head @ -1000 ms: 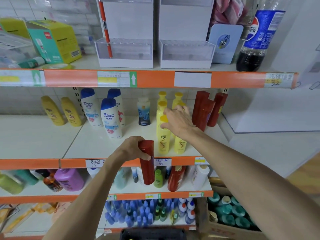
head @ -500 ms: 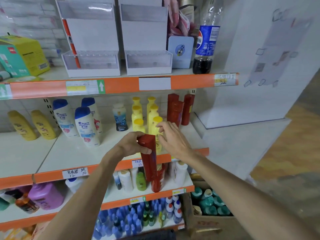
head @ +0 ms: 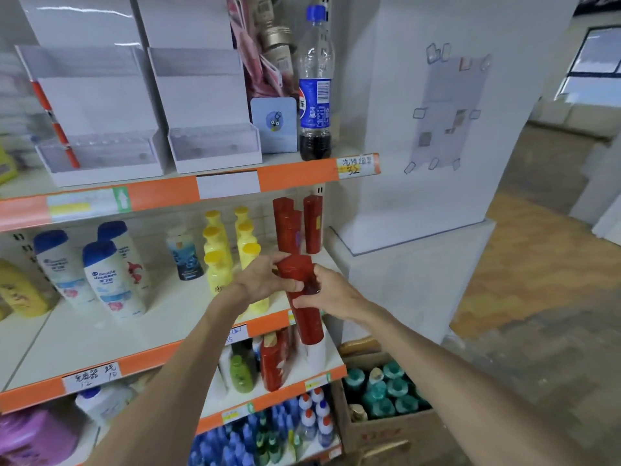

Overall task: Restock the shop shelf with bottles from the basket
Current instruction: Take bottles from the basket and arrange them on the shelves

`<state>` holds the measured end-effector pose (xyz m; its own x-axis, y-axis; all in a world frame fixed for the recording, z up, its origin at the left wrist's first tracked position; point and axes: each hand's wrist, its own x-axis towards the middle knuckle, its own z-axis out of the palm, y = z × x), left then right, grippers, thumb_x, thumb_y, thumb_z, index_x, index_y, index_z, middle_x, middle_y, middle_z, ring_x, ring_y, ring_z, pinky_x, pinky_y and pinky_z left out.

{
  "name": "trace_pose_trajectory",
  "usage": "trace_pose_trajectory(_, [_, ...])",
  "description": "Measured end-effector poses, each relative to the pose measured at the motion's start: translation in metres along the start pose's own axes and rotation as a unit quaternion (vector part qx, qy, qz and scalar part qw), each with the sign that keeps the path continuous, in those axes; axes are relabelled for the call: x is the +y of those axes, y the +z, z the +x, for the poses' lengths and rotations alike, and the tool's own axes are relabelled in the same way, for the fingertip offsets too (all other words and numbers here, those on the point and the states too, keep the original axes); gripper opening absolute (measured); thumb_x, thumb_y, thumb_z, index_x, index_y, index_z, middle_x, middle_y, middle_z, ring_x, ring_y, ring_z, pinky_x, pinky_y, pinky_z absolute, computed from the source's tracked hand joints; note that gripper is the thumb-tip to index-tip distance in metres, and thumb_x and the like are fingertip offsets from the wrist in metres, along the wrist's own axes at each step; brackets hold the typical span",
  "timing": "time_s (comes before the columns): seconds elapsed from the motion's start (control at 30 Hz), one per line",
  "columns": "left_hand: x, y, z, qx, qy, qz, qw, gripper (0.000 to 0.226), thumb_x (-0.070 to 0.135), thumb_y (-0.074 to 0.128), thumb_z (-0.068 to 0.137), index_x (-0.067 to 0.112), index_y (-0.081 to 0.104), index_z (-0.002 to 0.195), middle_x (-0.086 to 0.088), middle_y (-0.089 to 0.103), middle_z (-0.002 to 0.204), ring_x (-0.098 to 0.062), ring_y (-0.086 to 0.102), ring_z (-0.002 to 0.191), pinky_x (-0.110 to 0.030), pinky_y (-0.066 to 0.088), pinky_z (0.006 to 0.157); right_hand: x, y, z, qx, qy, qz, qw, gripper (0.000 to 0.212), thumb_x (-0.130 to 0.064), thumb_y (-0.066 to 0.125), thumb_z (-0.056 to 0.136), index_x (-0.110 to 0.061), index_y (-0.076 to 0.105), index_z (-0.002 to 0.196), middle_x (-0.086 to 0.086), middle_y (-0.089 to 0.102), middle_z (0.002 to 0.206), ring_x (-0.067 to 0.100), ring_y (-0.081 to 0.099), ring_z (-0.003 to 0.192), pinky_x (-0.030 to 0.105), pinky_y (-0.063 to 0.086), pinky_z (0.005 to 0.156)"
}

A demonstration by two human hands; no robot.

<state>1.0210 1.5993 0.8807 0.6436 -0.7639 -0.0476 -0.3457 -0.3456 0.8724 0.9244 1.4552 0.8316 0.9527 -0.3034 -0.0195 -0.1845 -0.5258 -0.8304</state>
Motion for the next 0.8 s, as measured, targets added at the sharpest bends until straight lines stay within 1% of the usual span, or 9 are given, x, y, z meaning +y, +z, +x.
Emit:
trace_pose_trajectory(0.03, [0.003,0.003,0.001,-0.008,0.003,0.017,1.0,0.044,0.008,0.078,0.075,0.013,0.064,0.116,0.002,0.067,0.095,-0.016,0.061,0.092,-0.015,0.047,0.074,0.003,-0.002,-0.001,0.009,0.006,-0.004,1.0,0.069,-0.044,0.08,0.064,-0.026,0.055,0.126,-0.006,0.07,0.107,0.012,0.067,0.097,0.04,0.056,0.09])
trace_pose_trajectory(0.1, [0.004,0.009,0.004,-0.025,-0.007,0.053,0.998,0.041,0.008,0.076,0.077,0.013,0.062,0.116,0.002,0.063,0.096,-0.015,0.059,0.092,-0.014,0.047,0.069,0.013,-0.005,-0.002,0.025,0.022,-0.016,0.999,0.064,-0.042,0.08,0.069,-0.025,0.055,0.124,-0.007,0.069,0.106,0.012,0.066,0.097,0.038,0.056,0.09])
trace_pose_trajectory(0.17, [-0.003,0.011,0.008,-0.043,-0.047,0.084,0.994,0.036,0.01,0.073,0.081,0.011,0.061,0.115,-0.002,0.061,0.102,-0.016,0.058,0.089,-0.015,0.049,0.066,0.026,-0.009,-0.002,0.049,0.037,-0.022,0.998,0.058,-0.039,0.08,0.073,-0.023,0.055,0.123,-0.006,0.068,0.11,0.012,0.065,0.099,0.036,0.054,0.092])
trace_pose_trajectory(0.23, [-0.015,0.013,0.01,-0.051,-0.088,0.113,0.988,0.034,0.012,0.071,0.083,0.008,0.062,0.115,-0.007,0.06,0.107,-0.016,0.059,0.081,-0.017,0.05,0.062,0.037,-0.015,0.001,0.066,0.053,-0.017,0.996,0.056,-0.035,0.08,0.076,-0.021,0.056,0.124,-0.005,0.067,0.111,0.013,0.063,0.1,0.032,0.053,0.091])
trace_pose_trajectory(0.33, [-0.032,0.017,0.016,-0.03,-0.109,0.124,0.986,0.028,0.01,0.069,0.084,0.005,0.063,0.11,-0.008,0.06,0.099,-0.01,0.056,0.065,-0.019,0.049,0.057,0.046,-0.027,0.009,0.081,0.057,0.015,0.995,0.053,-0.03,0.08,0.077,-0.019,0.057,0.124,-0.005,0.068,0.109,0.014,0.065,0.099,0.035,0.053,0.091])
trace_pose_trajectory(0.43, [-0.039,0.025,0.025,-0.015,-0.119,0.12,0.985,0.02,0.007,0.067,0.084,0.005,0.066,0.104,-0.008,0.061,0.093,-0.017,0.057,0.07,-0.028,0.052,0.064,0.051,-0.041,0.023,0.083,0.052,0.058,0.994,0.053,-0.024,0.081,0.077,-0.02,0.058,0.125,-0.004,0.069,0.11,0.016,0.065,0.101,0.036,0.054,0.092])
trace_pose_trajectory(0.53, [-0.042,0.036,0.038,0.014,-0.127,0.119,0.985,0.017,0.006,0.065,0.084,0.007,0.069,0.1,-0.007,0.062,0.09,-0.023,0.059,0.077,-0.036,0.055,0.075,0.056,-0.054,0.043,0.096,0.047,0.067,0.992,0.05,-0.023,0.084,0.071,-0.018,0.063,0.116,-0.003,0.071,0.105,0.015,0.067,0.096,0.036,0.054,0.091])
trace_pose_trajectory(0.67, [-0.047,0.052,0.052,0.03,-0.122,0.128,0.984,0.017,0.003,0.061,0.086,0.003,0.069,0.101,-0.007,0.061,0.086,-0.023,0.058,0.076,-0.035,0.054,0.073,0.063,-0.071,0.07,0.105,0.041,0.068,0.991,0.046,-0.021,0.085,0.068,-0.013,0.065,0.108,0.002,0.073,0.099,0.016,0.069,0.09,0.035,0.056,0.087])
trace_pose_trajectory(0.8, [-0.054,0.059,0.064,0.043,-0.125,0.125,0.983,0.016,0.005,0.061,0.086,0.008,0.07,0.1,-0.004,0.064,0.084,-0.018,0.061,0.074,-0.036,0.056,0.075,0.07,-0.085,0.095,0.092,0.028,0.061,0.994,0.044,-0.022,0.084,0.07,-0.015,0.066,0.109,-0.001,0.073,0.096,0.013,0.069,0.087,0.032,0.057,0.083])
